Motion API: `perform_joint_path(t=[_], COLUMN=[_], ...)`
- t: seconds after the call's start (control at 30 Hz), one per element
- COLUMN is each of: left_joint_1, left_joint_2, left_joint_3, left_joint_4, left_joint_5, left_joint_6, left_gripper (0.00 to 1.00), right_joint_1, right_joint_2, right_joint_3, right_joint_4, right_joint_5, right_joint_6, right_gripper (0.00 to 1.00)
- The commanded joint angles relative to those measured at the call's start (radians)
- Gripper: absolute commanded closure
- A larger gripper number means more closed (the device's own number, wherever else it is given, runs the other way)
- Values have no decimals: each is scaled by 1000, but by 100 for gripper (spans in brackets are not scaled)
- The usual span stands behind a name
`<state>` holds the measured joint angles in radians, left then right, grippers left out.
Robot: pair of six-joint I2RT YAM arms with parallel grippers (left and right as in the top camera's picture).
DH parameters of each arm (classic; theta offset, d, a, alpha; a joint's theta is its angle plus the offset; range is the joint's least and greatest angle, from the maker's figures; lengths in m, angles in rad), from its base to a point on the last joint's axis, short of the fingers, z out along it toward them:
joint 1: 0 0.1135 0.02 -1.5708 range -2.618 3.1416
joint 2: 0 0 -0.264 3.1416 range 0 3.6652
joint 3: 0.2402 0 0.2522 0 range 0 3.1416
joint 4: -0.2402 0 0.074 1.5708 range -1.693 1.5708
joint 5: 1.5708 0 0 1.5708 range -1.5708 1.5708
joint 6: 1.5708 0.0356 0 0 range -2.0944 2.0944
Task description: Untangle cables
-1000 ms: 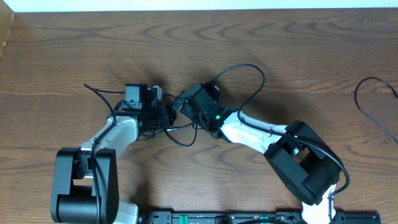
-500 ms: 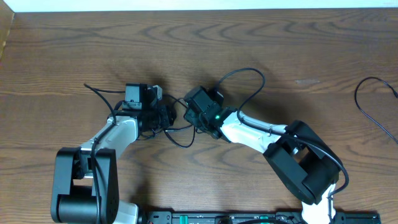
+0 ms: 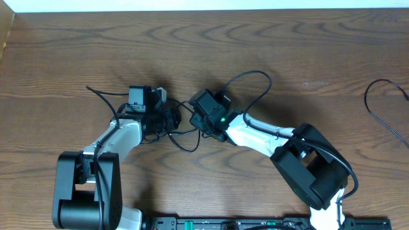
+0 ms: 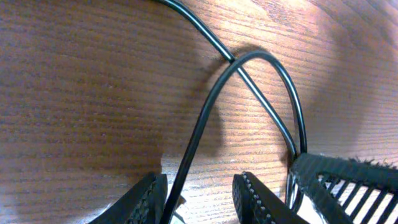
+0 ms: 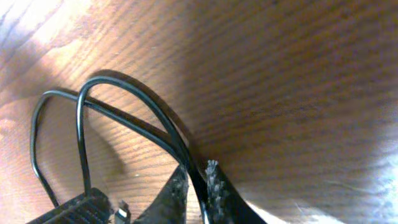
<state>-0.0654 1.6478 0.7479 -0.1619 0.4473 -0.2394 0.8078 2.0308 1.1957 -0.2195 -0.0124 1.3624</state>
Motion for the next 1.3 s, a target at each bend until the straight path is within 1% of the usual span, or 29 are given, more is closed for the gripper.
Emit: perform_joint_path(t=[0.0,0.07,0.1,0.13,0.27,0.43,0.53,0.63,0.77,0.8,0.83,0.97,1.03,1.13,1.27], left_joint_1=[3,3,3,3,3,3,3,3,3,2,3,3,3,3,3], left_joint_2=[11,11,11,11,11,11,11,10,-20,-38,-76,-211,-298,-385,-460], left_joint_3=[-6,-6,-6,-6,-6,-6,-6,-6,-6,-6,-6,-6,-6,-6,-6], left_joint_4=[-1,-1,-1,-1,-1,-5,-7,-6,43,59,78,84,74,55,14], left_joint_5=[17,17,17,17,17,17,17,24,152,174,192,196,196,188,161], left_joint_6=[-6,-6,-6,-6,-6,-6,-6,-6,21,21,20,20,21,21,21], left_gripper=[60,60,60,60,60,60,60,60,60,59,54,45,39,37,36], right_joint_1=[2,2,2,2,-5,-61,-111,-173,-245,-253,-266,-277,-277,-277,-280], right_joint_2=[109,109,109,109,108,63,-20,-117,-218,-229,-249,-266,-266,-266,-268], right_joint_3=[-80,-80,-80,-80,-80,-80,-80,-80,-80,-80,-80,-80,-80,-72,-21], right_joint_4=[-97,-100,-100,-103,-115,-119,-126,-172,-262,-276,-298,-300,-298,-295,-319], right_joint_5=[-17,-18,-21,-26,-37,-69,-56,-38,-46,-45,-39,-39,-39,-39,-39], right_joint_6=[-8,-29,-34,-36,-68,-249,-369,-450,-565,-578,-597,-613,-618,-655,-745], right_gripper=[89,90,93,99,99,99,99,99,99,99,99,99,99,99,99])
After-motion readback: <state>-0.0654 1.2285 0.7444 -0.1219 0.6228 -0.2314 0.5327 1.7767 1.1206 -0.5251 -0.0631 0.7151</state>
